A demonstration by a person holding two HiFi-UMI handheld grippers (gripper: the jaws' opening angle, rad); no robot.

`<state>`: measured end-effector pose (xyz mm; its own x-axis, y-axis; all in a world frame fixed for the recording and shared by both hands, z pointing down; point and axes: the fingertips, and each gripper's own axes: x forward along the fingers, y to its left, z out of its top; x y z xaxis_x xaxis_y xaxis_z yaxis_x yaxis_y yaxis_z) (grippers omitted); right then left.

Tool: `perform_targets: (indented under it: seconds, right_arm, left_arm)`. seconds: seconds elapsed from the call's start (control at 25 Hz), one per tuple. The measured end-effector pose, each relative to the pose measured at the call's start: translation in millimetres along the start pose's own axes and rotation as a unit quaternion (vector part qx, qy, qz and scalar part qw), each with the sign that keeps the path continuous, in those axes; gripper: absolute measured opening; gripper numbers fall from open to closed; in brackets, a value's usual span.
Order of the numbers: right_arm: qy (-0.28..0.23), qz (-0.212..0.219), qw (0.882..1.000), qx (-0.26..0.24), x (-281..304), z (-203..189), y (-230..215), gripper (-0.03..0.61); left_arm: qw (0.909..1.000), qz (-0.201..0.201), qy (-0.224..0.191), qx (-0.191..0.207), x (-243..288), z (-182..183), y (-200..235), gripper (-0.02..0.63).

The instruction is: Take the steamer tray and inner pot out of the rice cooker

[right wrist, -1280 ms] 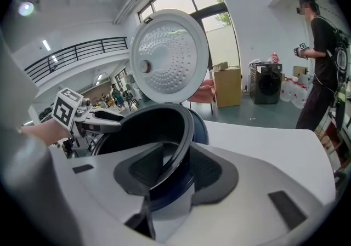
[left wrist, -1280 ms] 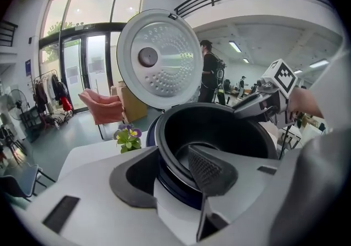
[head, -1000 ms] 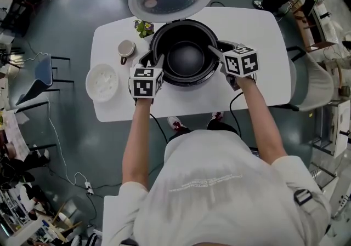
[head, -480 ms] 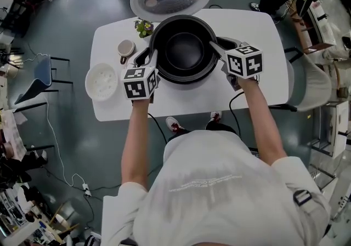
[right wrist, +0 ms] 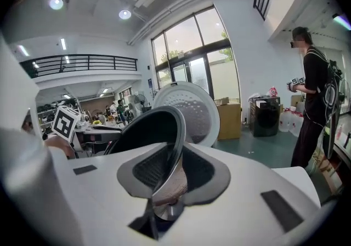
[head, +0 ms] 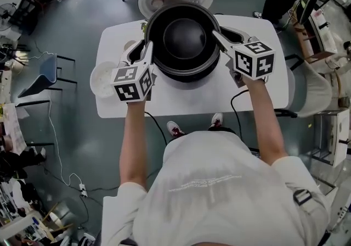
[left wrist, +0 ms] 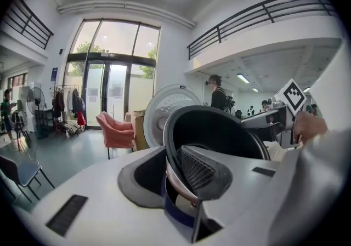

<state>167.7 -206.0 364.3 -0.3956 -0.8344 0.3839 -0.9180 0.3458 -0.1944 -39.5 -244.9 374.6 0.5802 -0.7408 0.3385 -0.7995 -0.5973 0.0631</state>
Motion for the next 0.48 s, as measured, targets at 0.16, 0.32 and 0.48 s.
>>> perform_targets:
  seconds: [0.16, 0.32, 0.48]
  right_arm:
    - [-0.024, 0.024, 0.999, -0.015, -8.1, 26.0, 16.5, 0.103]
    - [-0.036, 0.06, 0.997, -0.028, -1.9, 40.4, 39.9, 0.103]
    - [-0.028, 0.115, 0.992, -0.038, 18.4, 41.5, 73.6, 0.104]
  left_arm:
    - [0.9992, 0.019, -0.036, 0.0, -26.8, 27.9, 2.8, 0.094]
    - [0.9969, 0.047, -0.061, -0.012, -57.1, 40.2, 16.3, 0.089]
    - [0.9923, 0.095, -0.072, -0.031, -93.1, 33.8, 38.8, 0.086]
